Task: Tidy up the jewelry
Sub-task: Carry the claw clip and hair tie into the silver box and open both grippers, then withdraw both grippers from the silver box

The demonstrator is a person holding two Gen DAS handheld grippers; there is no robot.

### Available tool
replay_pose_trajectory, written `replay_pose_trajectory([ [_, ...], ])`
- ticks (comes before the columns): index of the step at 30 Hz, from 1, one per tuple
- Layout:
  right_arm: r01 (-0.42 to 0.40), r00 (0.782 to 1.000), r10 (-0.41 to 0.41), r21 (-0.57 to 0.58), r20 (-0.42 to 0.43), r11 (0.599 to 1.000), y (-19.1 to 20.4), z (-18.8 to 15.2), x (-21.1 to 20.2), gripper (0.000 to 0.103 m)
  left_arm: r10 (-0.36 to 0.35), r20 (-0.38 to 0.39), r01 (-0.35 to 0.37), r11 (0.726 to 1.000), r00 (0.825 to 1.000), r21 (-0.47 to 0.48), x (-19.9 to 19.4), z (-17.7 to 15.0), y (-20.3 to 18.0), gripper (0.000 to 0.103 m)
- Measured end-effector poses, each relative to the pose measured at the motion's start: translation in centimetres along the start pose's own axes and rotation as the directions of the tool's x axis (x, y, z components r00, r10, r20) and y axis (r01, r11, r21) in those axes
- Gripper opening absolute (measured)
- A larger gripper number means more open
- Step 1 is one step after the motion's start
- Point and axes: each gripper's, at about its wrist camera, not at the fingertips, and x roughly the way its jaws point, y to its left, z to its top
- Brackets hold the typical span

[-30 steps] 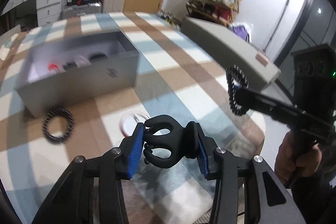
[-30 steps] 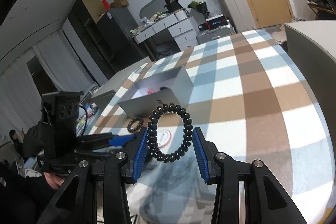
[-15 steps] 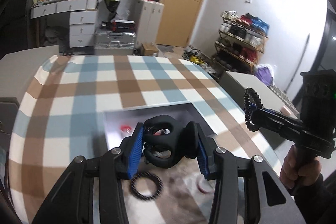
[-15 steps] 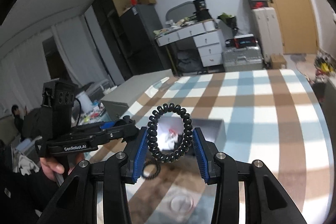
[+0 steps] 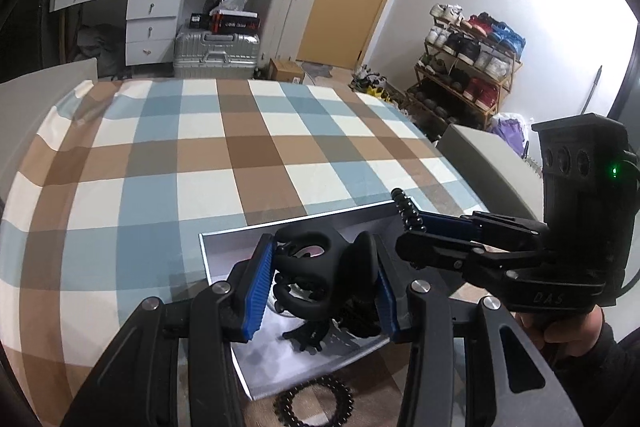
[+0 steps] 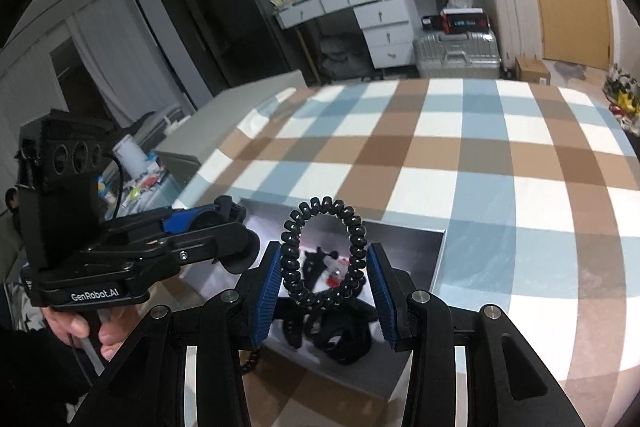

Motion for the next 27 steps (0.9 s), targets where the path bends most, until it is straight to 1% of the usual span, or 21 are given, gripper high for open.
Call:
replay_pose_trajectory([
  [3, -0.007, 1.0, 0.007, 0.004, -0.021, 1.0, -0.2, -0.1, 0.7, 0.041, -0.009, -0.019, 0.009, 1.0, 1.0, -0.008, 0.6, 0.0, 0.3, 0.039],
  [6, 0.005, 0.999, -0.005, -0.004, -0.04, 1.0, -0.2, -0.1, 1.3, 0.042, -0.024, -0.028, 0.023, 1.0, 0.999, -0.011, 0.9, 0.0, 0.4, 0.039],
  [9, 0.015, 0.999, -0.017, -0.038, -0.039, 0.999, 0.2, -0.1, 1.4, 0.046, -0.031, -0.036, 0.031, 0.999, 0.999, -0.009, 1.2, 0.1, 0.5, 0.039],
  [11, 0.012, 0.998, -0.015, -0.061, -0.057, 0.998, 0.4, 0.0, 1.8, 0.046, -0.05, -0.042, 0.049, 0.999, 0.998, -0.016, 1.4, 0.1, 0.7, 0.039],
  [14, 0.011, 0.998, -0.015, -0.07, -0.056, 0.997, 0.5, 0.0, 1.8, 0.047, -0.07, -0.047, 0.069, 0.997, 0.996, -0.017, 1.5, 0.3, 0.7, 0.04],
  [15, 0.01, 0.999, -0.013, -0.07, -0.048, 0.998, 0.5, 0.0, 1.6, 0.05, -0.071, -0.048, 0.07, 0.997, 0.996, -0.017, 1.6, 0.4, 0.8, 0.04],
  [16, 0.012, 0.999, -0.015, -0.067, -0.037, 0.998, 0.5, 0.0, 1.5, 0.052, -0.059, -0.047, 0.058, 0.998, 0.997, -0.014, 1.5, 0.5, 0.7, 0.045],
  [17, 0.011, 1.0, -0.012, -0.063, -0.025, 0.998, 0.4, -0.1, 1.2, 0.054, -0.051, -0.044, 0.051, 0.999, 0.998, -0.01, 1.5, 0.5, 0.6, 0.055],
  [18, 0.011, 1.0, -0.012, -0.061, -0.013, 0.998, 0.4, -0.1, 0.9, 0.059, -0.054, -0.04, 0.054, 0.999, 0.998, -0.009, 1.4, 0.5, 0.6, 0.059],
  [19, 0.014, 1.0, -0.013, -0.06, 0.003, 0.998, 0.5, -0.2, 0.5, 0.066, -0.058, -0.035, 0.057, 0.998, 0.998, -0.011, 1.3, 0.5, 0.6, 0.066],
  [20, 0.015, 1.0, -0.014, -0.059, 0.015, 0.998, 0.5, -0.2, 0.2, 0.069, -0.054, -0.034, 0.054, 0.998, 0.998, -0.014, 1.2, 0.6, 0.6, 0.068],
  [24, 0.03, 0.997, -0.027, -0.049, 0.069, 0.998, 0.6, -0.4, -1.4, 0.071, -0.021, -0.014, 0.021, 1.0, 1.0, -0.022, 0.3, 0.6, 0.7, 0.068],
  [27, 0.034, 0.99, -0.03, -0.029, 0.136, 0.999, 0.7, -0.7, -3.2, 0.08, 0.027, 0.011, -0.027, 0.999, 1.0, -0.024, -0.6, 0.4, 0.6, 0.069],
])
